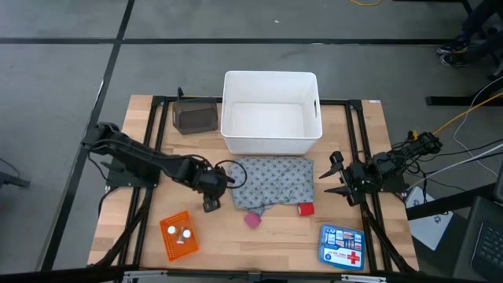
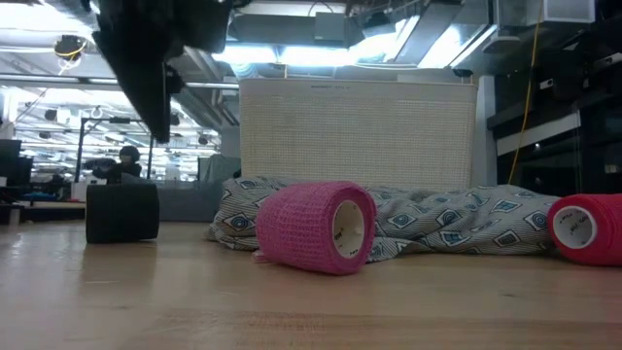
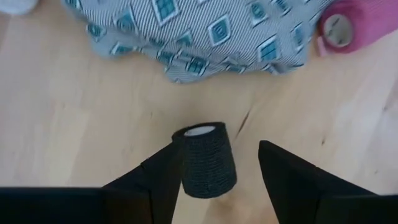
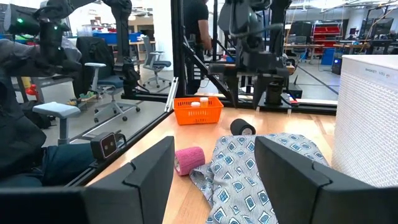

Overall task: Pick & Place Medicine items
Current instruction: Put the black bandage into the black bin

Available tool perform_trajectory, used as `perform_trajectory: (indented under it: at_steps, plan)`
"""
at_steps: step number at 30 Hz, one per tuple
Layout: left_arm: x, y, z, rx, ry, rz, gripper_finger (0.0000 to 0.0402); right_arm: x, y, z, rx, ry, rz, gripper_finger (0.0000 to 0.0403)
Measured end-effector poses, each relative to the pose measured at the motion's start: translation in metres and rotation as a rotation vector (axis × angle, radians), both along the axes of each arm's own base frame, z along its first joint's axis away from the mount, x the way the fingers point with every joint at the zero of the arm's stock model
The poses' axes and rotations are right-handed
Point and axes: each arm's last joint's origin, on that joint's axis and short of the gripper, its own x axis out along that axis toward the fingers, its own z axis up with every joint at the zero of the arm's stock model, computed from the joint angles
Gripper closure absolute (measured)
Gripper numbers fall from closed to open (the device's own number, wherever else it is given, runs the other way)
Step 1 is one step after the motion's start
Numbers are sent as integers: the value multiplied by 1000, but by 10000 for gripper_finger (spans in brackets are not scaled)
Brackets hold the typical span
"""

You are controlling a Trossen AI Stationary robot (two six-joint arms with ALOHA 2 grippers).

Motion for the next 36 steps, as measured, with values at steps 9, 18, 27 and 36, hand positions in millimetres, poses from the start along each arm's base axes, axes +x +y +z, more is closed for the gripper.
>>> perform_trajectory:
  at_steps: [9, 18, 27, 36]
  plan:
    - [1, -2, -32, -17, 100, 28, 166, 0, 0, 0, 0, 0, 0, 179]
    - [-1, -2, -57, -49, 108, 58, 164, 0, 0, 0, 0, -1, 0, 179]
    - [-10, 3, -72, -38, 162, 90, 166, 0, 0, 0, 0, 0, 0, 179]
    - [-12, 4, -61, 0, 151, 77, 201, 0, 0, 0, 0, -1, 0, 179]
